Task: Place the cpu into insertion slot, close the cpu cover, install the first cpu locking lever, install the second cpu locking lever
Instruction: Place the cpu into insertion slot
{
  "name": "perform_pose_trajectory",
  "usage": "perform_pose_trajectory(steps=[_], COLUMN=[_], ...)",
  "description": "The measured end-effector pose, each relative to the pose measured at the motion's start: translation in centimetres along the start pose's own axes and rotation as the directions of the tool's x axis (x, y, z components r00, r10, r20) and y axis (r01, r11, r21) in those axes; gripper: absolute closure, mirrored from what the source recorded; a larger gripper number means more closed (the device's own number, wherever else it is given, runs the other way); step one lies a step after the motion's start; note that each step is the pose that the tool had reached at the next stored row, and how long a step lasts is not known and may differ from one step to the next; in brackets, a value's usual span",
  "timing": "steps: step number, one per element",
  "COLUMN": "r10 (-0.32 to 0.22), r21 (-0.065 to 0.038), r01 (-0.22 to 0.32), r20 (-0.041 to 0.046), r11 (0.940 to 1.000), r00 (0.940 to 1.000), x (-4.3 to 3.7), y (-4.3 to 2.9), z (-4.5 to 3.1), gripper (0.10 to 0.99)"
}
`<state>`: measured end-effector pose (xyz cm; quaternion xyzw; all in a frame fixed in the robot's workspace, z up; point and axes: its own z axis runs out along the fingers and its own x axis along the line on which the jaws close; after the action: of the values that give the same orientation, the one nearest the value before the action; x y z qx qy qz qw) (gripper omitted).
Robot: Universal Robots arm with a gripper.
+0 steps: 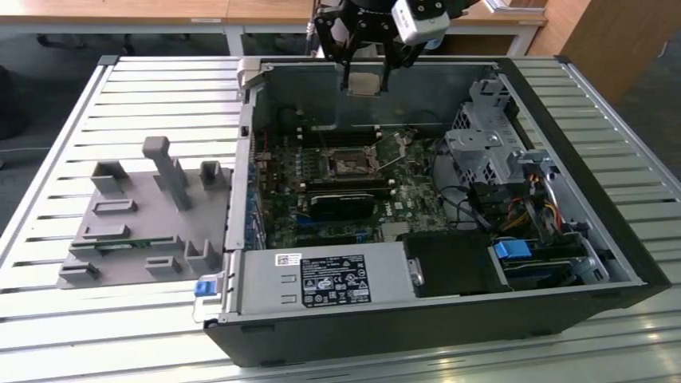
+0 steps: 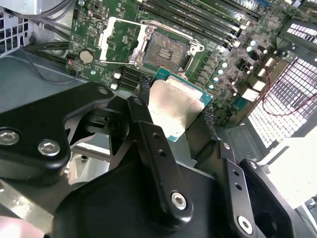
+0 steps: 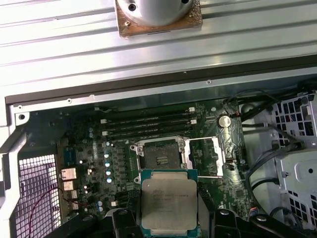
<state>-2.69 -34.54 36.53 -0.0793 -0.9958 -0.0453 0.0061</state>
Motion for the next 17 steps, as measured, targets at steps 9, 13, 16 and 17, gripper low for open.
perform_pose_trajectory(steps=[9,13,16,17], r10=[0.046,0.075,0.101,0.11], r21=[-0.001,-0.002,-0.002,-0.003], r01=[-0.046,-0.075,-0.101,-0.11], r20=[0.0042,0.0067,0.009,0.0098], r11=[0.9989,0.9972,0.9949,0.9939], r00=[0.9989,0.9972,0.9948,0.9939], x=[0.03,0.03,0.03,0.03], y=[-0.01,-0.01,-0.01,-0.01], z=[0.01,0.02,0.03,0.03], gripper=[0.545,0.545,0.545,0.545])
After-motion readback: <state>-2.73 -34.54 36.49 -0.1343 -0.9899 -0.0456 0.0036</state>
